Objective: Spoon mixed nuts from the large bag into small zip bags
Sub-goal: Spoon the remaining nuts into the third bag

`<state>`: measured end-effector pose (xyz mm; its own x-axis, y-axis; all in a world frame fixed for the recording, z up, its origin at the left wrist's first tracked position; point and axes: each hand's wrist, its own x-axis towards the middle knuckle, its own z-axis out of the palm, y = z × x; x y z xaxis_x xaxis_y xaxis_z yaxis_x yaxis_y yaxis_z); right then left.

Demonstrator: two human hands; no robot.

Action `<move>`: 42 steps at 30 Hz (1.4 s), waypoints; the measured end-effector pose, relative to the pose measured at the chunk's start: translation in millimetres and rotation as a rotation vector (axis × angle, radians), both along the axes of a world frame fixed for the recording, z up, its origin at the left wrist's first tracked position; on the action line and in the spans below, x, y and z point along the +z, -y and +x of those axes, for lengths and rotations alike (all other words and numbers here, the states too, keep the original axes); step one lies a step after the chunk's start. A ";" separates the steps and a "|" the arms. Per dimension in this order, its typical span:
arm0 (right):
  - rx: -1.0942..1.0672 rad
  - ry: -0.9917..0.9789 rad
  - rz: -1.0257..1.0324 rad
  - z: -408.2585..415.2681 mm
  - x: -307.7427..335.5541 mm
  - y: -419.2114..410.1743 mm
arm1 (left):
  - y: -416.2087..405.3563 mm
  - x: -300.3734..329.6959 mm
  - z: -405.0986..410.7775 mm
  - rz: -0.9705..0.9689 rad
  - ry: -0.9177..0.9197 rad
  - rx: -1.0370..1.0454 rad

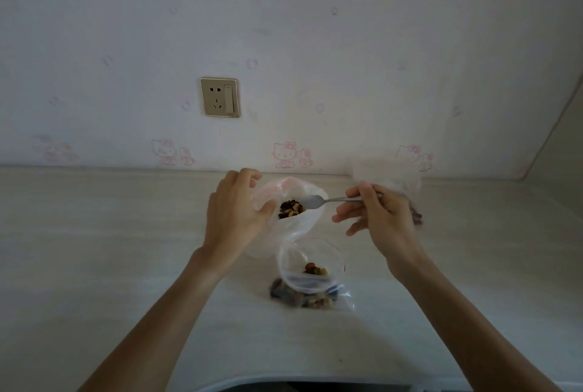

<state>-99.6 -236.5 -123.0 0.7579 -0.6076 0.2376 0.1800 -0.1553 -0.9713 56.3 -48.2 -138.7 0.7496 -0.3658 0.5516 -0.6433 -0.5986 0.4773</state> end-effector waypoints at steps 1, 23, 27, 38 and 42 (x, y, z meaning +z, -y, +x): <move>-0.017 -0.020 -0.047 8.9 1.1 -0.2 | 5.7 1.1 8.0 0.093 -0.025 0.021; -0.006 -0.279 0.223 50.2 -27.6 17.7 | 41.4 -36.8 42.4 0.148 -0.298 -0.066; 0.096 -0.312 0.380 49.9 -30.0 17.6 | 42.0 -40.9 49.1 0.108 -0.344 -0.138; -0.057 -0.226 0.156 59.6 -44.9 8.4 | 47.3 -41.2 55.0 0.065 -0.410 -0.146; -0.035 -0.206 0.102 62.4 -48.8 4.6 | 48.9 -44.7 56.3 0.039 -0.475 -0.136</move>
<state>-37.2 -241.1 -171.9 0.7621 -0.6472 0.0163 -0.0273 -0.0573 -0.9980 112.6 -97.1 -183.4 0.8591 -0.4910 0.1444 -0.4335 -0.5481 0.7154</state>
